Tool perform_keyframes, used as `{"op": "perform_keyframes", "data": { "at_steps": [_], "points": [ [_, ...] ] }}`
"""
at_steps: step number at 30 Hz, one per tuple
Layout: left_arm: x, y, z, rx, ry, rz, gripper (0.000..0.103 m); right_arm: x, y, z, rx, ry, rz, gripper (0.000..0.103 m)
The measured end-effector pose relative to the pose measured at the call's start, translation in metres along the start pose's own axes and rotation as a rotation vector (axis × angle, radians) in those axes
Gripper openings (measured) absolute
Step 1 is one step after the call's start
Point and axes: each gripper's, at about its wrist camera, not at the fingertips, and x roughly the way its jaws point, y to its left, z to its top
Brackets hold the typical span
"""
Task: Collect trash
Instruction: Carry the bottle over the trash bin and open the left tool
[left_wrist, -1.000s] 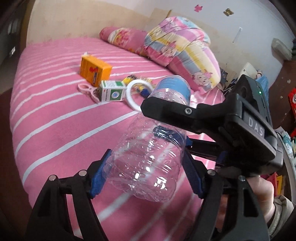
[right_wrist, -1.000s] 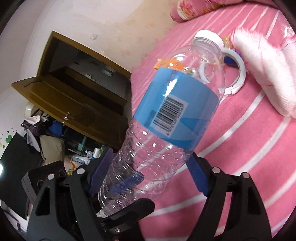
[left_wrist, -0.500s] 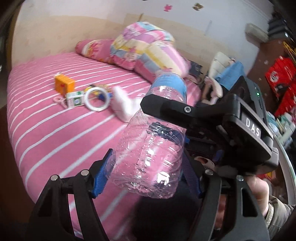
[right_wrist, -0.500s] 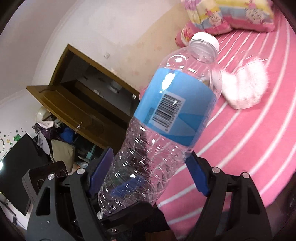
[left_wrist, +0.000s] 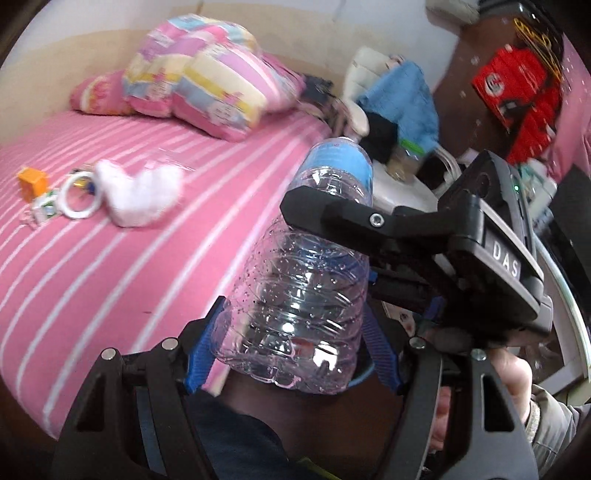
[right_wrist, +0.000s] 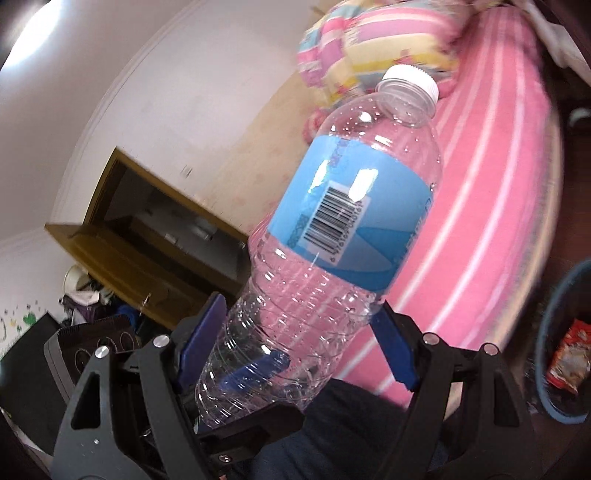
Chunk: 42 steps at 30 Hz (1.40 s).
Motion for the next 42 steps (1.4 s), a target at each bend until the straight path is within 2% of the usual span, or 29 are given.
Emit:
{"op": "perform_keyframes", "data": {
  "at_steps": [7,12,20,24,28,31,33,35,42],
  "points": [
    [0.063,-0.042,-0.006,0.059,0.134,-0.072,0.067,-0.046,-0.058,-0.009,0.119,-0.057,-0.055,0.078],
    [0.110,-0.061,-0.018,0.078,0.241,-0.108,0.065,-0.069,-0.113,-0.016,0.231,-0.075,-0.086,0.078],
    [0.178,-0.071,-0.039,0.074,0.429,-0.135,0.064,-0.084,-0.187,-0.038,0.412,-0.065,-0.117,0.078],
    [0.219,-0.067,-0.048,0.040,0.543,-0.167,0.063,-0.084,-0.229,-0.050,0.529,-0.062,-0.124,0.078],
    [0.253,-0.068,-0.054,0.037,0.610,-0.174,0.063,-0.084,-0.265,-0.060,0.634,-0.071,-0.125,0.078],
    [0.274,-0.075,-0.056,0.068,0.646,-0.156,0.065,-0.086,-0.282,-0.062,0.680,-0.082,-0.159,0.079],
    [0.281,-0.077,-0.060,0.089,0.659,-0.131,0.075,-0.091,-0.288,-0.063,0.706,-0.095,-0.214,0.084],
    [0.287,-0.079,-0.057,0.093,0.658,-0.109,0.080,-0.101,-0.292,-0.062,0.721,-0.122,-0.271,0.089],
    [0.287,-0.083,-0.041,0.022,0.618,-0.169,0.082,-0.128,-0.296,-0.060,0.715,-0.180,-0.336,0.090]
  ]
}}
